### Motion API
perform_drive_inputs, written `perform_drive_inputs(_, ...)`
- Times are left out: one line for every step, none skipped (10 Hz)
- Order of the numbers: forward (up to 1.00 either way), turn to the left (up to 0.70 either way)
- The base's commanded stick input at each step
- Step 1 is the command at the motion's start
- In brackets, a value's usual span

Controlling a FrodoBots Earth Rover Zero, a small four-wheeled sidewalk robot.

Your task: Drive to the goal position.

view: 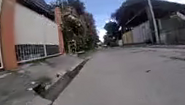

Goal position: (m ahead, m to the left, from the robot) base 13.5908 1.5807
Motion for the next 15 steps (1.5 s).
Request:
perform_drive_inputs(0.85,-0.18)
perform_drive_inputs(0.85,-0.08)
perform_drive_inputs(0.85,0.00)
perform_drive_inputs(0.85,0.00)
perform_drive_inputs(0.85,0.00)
perform_drive_inputs(0.85,0.00)
perform_drive_inputs(0.85,0.00)
perform_drive_inputs(0.85,0.00)
perform_drive_inputs(0.85,0.00)
perform_drive_inputs(0.85,0.00)
perform_drive_inputs(0.85,0.00)
perform_drive_inputs(0.85,0.00)
perform_drive_inputs(0.85,0.00)
perform_drive_inputs(0.85,0.00)
perform_drive_inputs(0.85,0.00)
